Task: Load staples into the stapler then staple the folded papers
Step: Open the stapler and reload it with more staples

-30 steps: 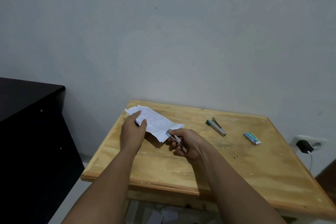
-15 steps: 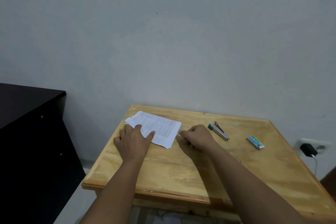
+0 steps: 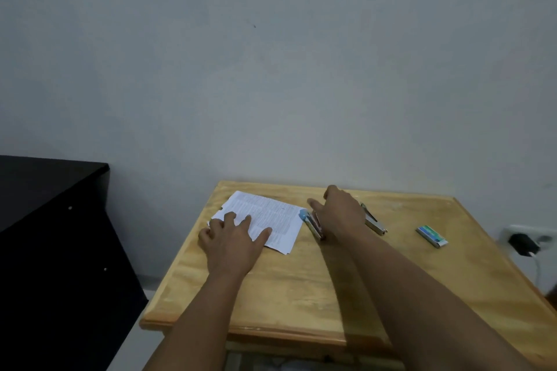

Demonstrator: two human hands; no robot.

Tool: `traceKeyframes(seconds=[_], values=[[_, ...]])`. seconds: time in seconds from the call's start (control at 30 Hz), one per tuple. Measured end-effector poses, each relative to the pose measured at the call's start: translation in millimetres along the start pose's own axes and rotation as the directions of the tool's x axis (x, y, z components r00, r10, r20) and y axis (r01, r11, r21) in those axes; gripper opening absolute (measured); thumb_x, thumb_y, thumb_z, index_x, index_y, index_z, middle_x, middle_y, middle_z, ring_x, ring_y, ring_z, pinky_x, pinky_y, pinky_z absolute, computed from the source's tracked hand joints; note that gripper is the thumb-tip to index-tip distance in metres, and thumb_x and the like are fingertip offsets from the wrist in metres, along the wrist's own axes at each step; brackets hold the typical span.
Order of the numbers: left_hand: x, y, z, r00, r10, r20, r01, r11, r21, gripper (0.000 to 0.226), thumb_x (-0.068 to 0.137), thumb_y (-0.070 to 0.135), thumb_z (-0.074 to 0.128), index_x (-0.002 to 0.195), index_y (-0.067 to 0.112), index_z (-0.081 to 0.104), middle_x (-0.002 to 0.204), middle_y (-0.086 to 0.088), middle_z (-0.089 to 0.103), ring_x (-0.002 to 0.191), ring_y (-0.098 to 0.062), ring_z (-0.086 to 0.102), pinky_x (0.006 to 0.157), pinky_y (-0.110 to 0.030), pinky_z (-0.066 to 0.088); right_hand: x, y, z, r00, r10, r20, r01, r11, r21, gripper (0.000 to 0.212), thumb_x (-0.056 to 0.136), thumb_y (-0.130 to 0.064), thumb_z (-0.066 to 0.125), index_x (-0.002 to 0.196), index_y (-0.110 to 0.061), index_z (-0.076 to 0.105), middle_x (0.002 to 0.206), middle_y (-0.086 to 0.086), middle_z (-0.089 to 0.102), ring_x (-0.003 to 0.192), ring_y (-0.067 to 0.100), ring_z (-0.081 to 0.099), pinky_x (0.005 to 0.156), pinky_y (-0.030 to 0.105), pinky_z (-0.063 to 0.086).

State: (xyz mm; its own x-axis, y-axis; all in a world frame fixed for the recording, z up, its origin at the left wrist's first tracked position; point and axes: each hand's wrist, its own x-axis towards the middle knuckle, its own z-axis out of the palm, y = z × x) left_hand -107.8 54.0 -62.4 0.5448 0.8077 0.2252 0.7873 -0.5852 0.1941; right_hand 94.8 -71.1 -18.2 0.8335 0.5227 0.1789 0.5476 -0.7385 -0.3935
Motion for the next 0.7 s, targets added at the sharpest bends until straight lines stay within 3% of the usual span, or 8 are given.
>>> traceKeyframes(seconds=[0.13,0.27,0.47,0.6,0.7], values=[[3,2,1,0.998,0.012,0.059,-0.013,1.000,0.027,0.085,0.087,0.091,0.028,0.155,0.043,0.042,0.161,0.000,0.034,0.138,-0.032,0.031,0.111,-0.049,0.022,8,37,-15,0.997,0.073,0.026,-0.070,0.992,-0.105,0.045,0.097,-0.051,0.055,0.128,-0.019,0.056,0.125,0.007,0.060,0.115,0.031,0.060,0.090,0.043,0.053],[8,12,1,0.993,-0.018,0.114,0.009,0.997,0.074,0.091,0.088,0.090,0.025,0.161,0.036,0.035,0.163,-0.007,0.030,0.142,-0.036,0.030,0.112,-0.052,0.024,6,62,-22,0.991,0.116,0.059,-0.099,0.965,-0.243,0.042,0.101,-0.042,0.048,0.134,-0.018,0.054,0.136,0.012,0.049,0.127,0.035,0.047,0.099,0.049,0.049],[10,27,-1,0.991,-0.067,0.120,0.053,0.992,0.116,0.092,0.090,0.088,0.024,0.160,0.029,0.038,0.161,-0.010,0.033,0.143,-0.036,0.030,0.116,-0.054,0.023,-4,74,-31,0.989,0.147,0.020,-0.135,0.948,-0.289,0.039,0.098,-0.034,0.058,0.134,-0.022,0.050,0.136,0.012,0.047,0.125,0.033,0.047,0.098,0.048,0.046],[4,25,-4,0.995,-0.058,0.078,0.052,0.996,0.068,0.092,0.090,0.089,0.023,0.161,0.033,0.033,0.165,-0.009,0.030,0.146,-0.036,0.028,0.118,-0.056,0.023,-4,91,-29,0.989,0.126,0.076,-0.108,0.972,-0.211,0.023,0.102,-0.023,0.051,0.124,-0.024,0.055,0.111,0.005,0.061,0.101,0.026,0.058,0.089,0.045,0.051],[-5,29,-3,1.000,0.014,-0.019,-0.015,1.000,-0.011,0.080,0.094,0.083,0.032,0.155,0.034,0.045,0.164,-0.005,0.036,0.144,-0.033,0.031,0.112,-0.053,0.023,-9,101,-30,0.994,0.107,0.033,-0.103,0.990,-0.099,0.027,0.100,-0.021,0.055,0.127,-0.028,0.056,0.111,0.002,0.066,0.098,0.024,0.061,0.089,0.048,0.056]])
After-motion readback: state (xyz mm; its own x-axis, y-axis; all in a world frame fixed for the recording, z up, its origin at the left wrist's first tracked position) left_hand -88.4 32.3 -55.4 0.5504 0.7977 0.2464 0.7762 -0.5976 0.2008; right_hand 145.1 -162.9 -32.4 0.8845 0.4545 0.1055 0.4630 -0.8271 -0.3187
